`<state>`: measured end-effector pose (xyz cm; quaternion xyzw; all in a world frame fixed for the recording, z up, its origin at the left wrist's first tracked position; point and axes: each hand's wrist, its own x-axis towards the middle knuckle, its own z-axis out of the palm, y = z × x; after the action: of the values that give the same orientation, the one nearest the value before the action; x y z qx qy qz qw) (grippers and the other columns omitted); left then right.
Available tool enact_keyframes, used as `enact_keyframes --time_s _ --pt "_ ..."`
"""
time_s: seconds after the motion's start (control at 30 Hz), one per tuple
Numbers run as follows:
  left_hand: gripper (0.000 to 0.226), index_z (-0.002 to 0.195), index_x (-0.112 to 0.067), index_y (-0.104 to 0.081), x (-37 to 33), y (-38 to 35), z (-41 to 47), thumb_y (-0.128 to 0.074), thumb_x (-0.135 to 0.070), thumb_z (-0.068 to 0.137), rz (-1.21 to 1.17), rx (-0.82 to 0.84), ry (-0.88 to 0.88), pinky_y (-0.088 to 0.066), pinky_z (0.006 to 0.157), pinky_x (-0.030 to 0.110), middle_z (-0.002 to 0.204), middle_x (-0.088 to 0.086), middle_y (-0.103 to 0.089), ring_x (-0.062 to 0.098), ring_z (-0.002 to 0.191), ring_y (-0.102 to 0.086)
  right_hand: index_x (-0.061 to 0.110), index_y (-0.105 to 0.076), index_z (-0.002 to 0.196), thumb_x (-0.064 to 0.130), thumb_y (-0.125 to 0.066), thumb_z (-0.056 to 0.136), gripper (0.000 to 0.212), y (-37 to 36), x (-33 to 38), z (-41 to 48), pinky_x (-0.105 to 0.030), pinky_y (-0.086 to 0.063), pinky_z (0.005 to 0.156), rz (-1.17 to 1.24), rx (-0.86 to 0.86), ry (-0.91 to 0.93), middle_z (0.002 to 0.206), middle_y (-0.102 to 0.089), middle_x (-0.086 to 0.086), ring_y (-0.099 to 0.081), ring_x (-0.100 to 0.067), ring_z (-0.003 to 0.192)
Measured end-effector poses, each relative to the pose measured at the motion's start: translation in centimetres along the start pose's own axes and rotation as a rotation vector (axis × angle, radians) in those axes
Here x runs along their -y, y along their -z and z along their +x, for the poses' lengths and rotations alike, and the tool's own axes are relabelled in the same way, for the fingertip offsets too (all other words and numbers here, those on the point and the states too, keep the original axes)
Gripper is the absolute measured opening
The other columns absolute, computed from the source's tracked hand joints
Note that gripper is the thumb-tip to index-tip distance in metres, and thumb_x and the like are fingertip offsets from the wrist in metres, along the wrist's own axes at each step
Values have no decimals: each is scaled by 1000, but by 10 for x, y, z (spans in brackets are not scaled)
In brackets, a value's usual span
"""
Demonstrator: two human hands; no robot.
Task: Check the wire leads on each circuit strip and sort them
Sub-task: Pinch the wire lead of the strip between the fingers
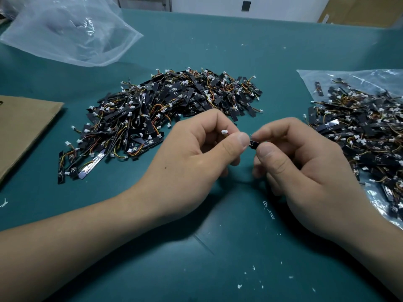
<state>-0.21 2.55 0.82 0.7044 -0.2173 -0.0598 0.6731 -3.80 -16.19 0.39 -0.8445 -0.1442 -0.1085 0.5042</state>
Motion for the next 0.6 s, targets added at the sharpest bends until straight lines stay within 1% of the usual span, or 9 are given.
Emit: enact_keyframes --time_s 0.1,0.27,0.4,0.47,0.53,0.6 --pt "14 78 -15 -60 0 1 0 -65 -22 90 36 -7 -17 -45 55 31 64 -3 -62 14 56 -53 31 -57 91 41 -55 97 12 0 0 0 -19 -44 55 11 8 0 75 -70 4 -60 -15 55" --pt "14 79 -18 -60 0 1 0 -65 -24 91 36 2 -19 -46 58 31 64 -5 -62 13 56 -53 32 -59 93 40 -54 97 11 0 1 -1 -20 -45 56 25 14 -3 76 -71 5 -61 -14 55" --pt "11 84 -16 -64 0 -1 -1 -67 -25 89 2 -5 -1 -46 57 31 66 -5 -62 14 56 -51 35 -57 90 44 -51 98 13 1 0 0 -32 -44 53 -19 8 0 75 -72 7 -56 -19 52" --pt "12 82 -16 -63 0 -1 0 -67 -25 89 9 -2 4 -46 57 30 65 -5 -62 13 56 -51 36 -56 90 44 -51 98 12 1 0 0 -32 -44 52 -12 10 7 75 -72 6 -55 -19 52" --pt "12 80 -18 -63 0 -1 0 -66 -26 89 15 6 10 -47 56 26 64 -6 -62 11 55 -52 35 -56 91 43 -52 98 11 1 0 -1 -29 -43 52 -2 11 14 75 -71 5 -55 -17 52" --pt "12 80 -21 -63 1 -1 1 -64 -27 89 27 16 19 -47 57 28 63 -7 -63 10 56 -52 35 -56 91 42 -51 98 11 1 0 -1 -32 -44 51 -14 16 18 75 -71 6 -56 -18 52"
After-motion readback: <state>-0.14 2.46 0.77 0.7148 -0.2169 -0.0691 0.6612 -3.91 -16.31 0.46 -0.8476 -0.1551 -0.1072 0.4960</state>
